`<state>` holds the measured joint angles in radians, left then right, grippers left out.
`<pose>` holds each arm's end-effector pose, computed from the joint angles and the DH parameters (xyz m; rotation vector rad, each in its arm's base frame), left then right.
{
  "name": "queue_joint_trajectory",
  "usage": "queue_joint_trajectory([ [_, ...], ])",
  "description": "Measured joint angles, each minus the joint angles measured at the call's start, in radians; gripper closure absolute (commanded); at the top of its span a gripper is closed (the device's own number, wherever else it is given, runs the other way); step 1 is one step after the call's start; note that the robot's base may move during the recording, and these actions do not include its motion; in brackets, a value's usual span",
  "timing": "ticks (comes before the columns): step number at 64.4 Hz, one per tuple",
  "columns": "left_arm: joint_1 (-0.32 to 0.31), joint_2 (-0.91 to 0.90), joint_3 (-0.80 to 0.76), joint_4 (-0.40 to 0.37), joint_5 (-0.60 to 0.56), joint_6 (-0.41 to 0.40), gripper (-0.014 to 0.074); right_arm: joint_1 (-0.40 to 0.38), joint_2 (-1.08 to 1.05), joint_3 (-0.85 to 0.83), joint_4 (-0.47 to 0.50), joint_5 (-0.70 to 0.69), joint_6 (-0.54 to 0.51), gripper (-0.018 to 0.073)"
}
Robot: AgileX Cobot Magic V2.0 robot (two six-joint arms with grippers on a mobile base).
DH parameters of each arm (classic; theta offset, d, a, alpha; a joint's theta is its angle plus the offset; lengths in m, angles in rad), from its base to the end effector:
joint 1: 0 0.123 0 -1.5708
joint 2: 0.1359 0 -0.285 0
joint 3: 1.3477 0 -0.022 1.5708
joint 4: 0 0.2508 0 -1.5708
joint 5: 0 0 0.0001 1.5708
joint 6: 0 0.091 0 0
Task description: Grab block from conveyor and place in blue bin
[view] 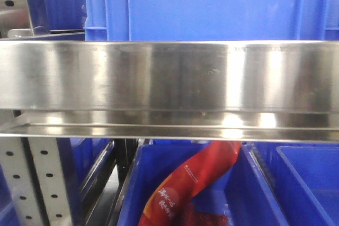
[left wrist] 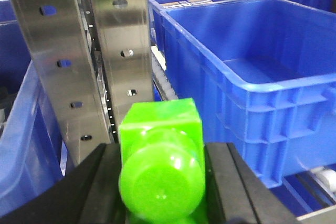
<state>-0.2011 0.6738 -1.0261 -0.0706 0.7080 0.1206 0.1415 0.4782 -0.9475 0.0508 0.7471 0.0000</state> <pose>0.1057 -0.0258 0.4319 0.2777 1.8189 -0.1362 0.0567 0.0112 0.4211 -0.1169 1.7595 0.1603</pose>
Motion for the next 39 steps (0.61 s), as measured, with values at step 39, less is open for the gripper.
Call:
queue_joint_trajectory([
  [39,0.000,0.000,0.000,0.000,0.000,0.000,0.0707,0.000,0.000,0.000,0.000,0.000,0.000,0.0711],
])
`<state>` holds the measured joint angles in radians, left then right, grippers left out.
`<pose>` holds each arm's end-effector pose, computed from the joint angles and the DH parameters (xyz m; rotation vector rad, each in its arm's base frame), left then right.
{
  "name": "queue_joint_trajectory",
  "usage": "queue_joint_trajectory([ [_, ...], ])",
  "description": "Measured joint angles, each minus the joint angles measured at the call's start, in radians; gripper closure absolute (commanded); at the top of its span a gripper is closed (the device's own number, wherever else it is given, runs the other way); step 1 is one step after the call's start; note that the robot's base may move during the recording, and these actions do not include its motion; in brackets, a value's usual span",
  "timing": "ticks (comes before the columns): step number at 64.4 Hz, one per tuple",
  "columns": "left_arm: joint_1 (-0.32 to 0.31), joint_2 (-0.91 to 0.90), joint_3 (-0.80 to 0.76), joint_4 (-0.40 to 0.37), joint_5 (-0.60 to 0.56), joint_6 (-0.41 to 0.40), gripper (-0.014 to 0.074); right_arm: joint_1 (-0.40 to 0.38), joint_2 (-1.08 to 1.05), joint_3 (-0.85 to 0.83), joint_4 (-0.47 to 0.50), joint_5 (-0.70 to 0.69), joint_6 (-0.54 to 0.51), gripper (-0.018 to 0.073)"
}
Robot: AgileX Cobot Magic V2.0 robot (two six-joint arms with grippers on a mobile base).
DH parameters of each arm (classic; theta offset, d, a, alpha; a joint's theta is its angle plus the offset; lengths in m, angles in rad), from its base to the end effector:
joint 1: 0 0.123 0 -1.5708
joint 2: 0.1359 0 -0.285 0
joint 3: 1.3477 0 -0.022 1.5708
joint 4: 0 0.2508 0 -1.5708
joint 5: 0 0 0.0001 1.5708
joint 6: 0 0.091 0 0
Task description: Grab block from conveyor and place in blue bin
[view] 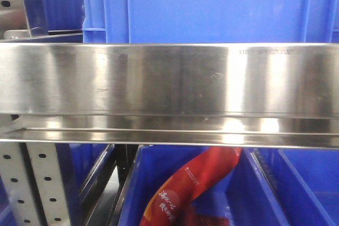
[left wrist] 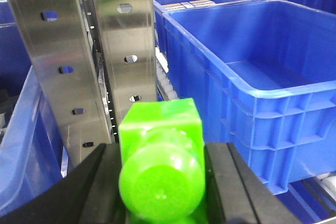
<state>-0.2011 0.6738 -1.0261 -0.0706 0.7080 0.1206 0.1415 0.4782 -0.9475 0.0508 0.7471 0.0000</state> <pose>0.1057 -0.0258 0.4319 0.2777 1.8189 -0.1362 0.0567 0.0112 0.4211 -0.1169 1.7595 0.1603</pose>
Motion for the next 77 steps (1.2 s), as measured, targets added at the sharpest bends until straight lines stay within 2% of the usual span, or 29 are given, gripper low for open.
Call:
queue_joint_trajectory([
  [43,0.000,0.000,0.000,0.000,0.000,0.000,0.0707,0.000,0.000,0.000,0.000,0.000,0.000,0.0711],
  [68,0.000,0.000,0.000,0.000,-0.008,0.000,0.0707,0.008,0.000,0.000,0.000,-0.050,0.000,0.0711],
  [74,-0.023,0.002,-0.005,0.000,-0.015,0.000,0.0707,0.015,0.000,-0.002,0.000,-0.046,0.000,0.0711],
  [77,-0.064,0.017,-0.023,0.000,-0.015,0.000,0.0707,0.026,0.004,-0.016,0.000,-0.038,0.000,0.0711],
])
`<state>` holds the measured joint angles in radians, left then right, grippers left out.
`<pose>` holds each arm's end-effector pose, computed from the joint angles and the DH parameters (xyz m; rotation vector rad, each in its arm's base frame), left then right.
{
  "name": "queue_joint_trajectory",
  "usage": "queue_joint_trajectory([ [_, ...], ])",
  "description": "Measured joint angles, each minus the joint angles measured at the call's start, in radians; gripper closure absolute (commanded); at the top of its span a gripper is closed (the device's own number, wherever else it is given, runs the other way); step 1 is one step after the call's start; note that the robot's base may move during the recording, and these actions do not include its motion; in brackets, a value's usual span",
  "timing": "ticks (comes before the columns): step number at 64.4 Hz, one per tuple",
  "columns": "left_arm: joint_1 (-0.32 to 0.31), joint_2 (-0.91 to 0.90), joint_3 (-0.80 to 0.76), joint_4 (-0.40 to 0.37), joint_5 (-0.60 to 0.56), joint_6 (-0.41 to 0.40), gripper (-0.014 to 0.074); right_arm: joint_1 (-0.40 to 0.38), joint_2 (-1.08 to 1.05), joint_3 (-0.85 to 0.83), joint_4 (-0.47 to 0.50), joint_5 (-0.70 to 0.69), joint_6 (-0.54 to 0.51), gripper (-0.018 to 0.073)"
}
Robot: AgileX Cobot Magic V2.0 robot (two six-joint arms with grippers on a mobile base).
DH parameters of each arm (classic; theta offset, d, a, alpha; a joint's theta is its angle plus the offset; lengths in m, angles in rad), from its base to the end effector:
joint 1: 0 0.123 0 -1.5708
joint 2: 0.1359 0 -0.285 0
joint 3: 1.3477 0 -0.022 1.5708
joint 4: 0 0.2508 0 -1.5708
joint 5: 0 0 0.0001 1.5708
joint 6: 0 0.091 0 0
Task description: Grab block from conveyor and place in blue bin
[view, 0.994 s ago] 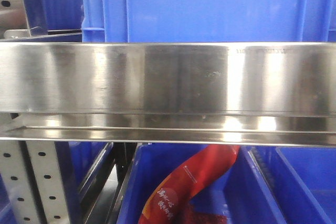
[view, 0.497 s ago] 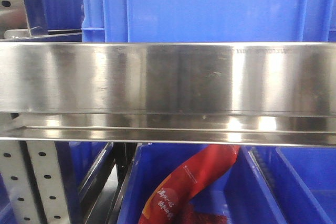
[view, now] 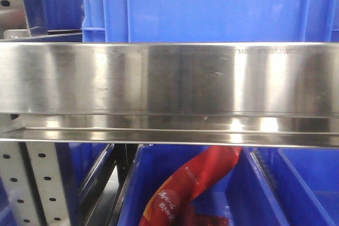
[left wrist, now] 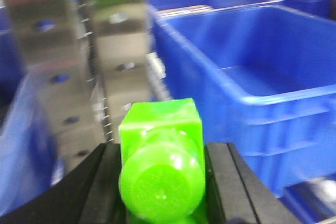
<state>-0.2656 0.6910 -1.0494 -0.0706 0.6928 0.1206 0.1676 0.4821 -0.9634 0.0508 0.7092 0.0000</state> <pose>0.1070 -0.0334 0.4384 0.3321 1.7897 -0.1821 0.0560 0.0125 0.4289 -0.1351 1.7088 0.1814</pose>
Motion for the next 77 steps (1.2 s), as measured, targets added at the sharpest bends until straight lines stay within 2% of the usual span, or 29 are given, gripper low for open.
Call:
queue_joint_trajectory([
  [18,-0.226,0.224,-0.231,0.030,0.000,0.004,0.0707,0.155,0.178,-0.168,0.000,0.001,-0.025,0.0711],
  [31,-0.323,0.483,-0.456,0.032,-0.004,0.006,0.0707,0.274,0.390,-0.326,0.002,-0.015,-0.029,0.0711],
  [38,-0.342,0.600,-0.539,0.033,-0.004,0.006,0.0707,0.311,0.508,-0.392,0.004,-0.019,-0.031,0.0711],
  [48,-0.344,0.751,-0.619,0.033,-0.019,0.006,0.0707,0.316,0.657,-0.441,0.006,-0.026,-0.031,0.0711],
  [69,-0.344,0.926,-0.633,0.033,-0.041,0.006,0.0705,0.316,0.827,-0.448,0.006,-0.032,-0.034,0.0711],
  [74,-0.344,0.939,-0.633,0.033,-0.042,0.006,0.0662,0.316,0.846,-0.448,0.006,-0.033,-0.034,0.0705],
  [77,-0.344,0.946,-0.633,0.033,-0.044,0.006,0.0613,0.316,0.849,-0.448,0.006,-0.035,-0.034,0.0666],
])
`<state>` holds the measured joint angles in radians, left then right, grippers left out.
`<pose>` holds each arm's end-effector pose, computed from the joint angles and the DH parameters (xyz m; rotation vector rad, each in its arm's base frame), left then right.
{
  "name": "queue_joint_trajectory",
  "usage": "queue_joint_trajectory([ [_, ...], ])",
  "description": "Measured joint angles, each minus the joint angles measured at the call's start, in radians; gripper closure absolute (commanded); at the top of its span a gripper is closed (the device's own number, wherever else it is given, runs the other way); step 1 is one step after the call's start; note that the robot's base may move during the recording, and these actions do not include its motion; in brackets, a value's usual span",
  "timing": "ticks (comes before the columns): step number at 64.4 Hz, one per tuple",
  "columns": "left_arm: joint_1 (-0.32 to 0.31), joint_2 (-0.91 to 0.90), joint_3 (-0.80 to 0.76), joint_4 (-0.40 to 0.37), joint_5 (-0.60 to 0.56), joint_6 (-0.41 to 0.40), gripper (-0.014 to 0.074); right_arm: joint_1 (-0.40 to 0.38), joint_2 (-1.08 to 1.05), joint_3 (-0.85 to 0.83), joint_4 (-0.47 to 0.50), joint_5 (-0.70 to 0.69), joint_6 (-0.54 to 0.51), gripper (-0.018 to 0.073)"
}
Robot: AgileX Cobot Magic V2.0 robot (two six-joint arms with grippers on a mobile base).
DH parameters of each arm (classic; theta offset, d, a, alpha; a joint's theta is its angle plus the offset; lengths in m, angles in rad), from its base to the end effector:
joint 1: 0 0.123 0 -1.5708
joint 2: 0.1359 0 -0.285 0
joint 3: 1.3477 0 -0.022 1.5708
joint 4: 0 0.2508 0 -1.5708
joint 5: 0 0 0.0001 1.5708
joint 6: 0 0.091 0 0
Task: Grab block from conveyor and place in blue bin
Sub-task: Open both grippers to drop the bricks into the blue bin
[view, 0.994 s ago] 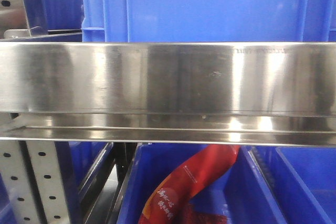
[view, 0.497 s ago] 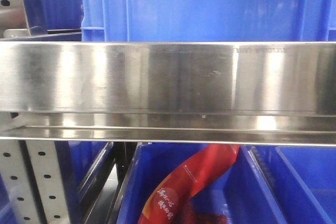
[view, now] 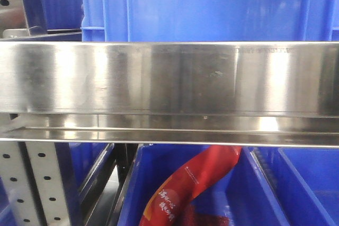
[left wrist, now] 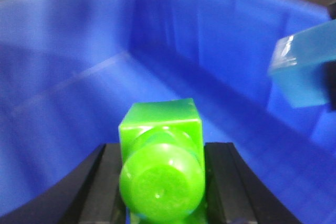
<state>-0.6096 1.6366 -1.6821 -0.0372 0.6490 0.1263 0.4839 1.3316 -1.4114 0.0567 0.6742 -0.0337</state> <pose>0.3119 -0.2203 0.4122 0.7406 1.9694 -0.3337 0.2585 0.1395 0.4257 -0.5122 2.0309 0.3378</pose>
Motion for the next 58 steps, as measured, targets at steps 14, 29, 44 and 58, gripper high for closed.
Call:
queue_joint_trajectory([
  [14,0.000,0.002,-0.006,0.000,-0.004,0.000,0.0214,0.000,0.003,-0.002,0.000,-0.007,0.000,0.0173],
  [29,0.000,0.002,-0.011,0.000,0.007,0.000,0.0104,0.000,-0.005,-0.002,0.000,-0.007,0.000,0.0215],
  [44,0.000,-0.066,-0.024,0.000,0.085,0.000,0.0373,0.000,-0.098,-0.002,0.001,-0.007,0.000,0.0728],
  [58,0.000,-0.223,0.001,-0.002,0.203,0.000,0.0707,0.000,-0.271,0.106,0.001,-0.023,0.000,0.0718],
])
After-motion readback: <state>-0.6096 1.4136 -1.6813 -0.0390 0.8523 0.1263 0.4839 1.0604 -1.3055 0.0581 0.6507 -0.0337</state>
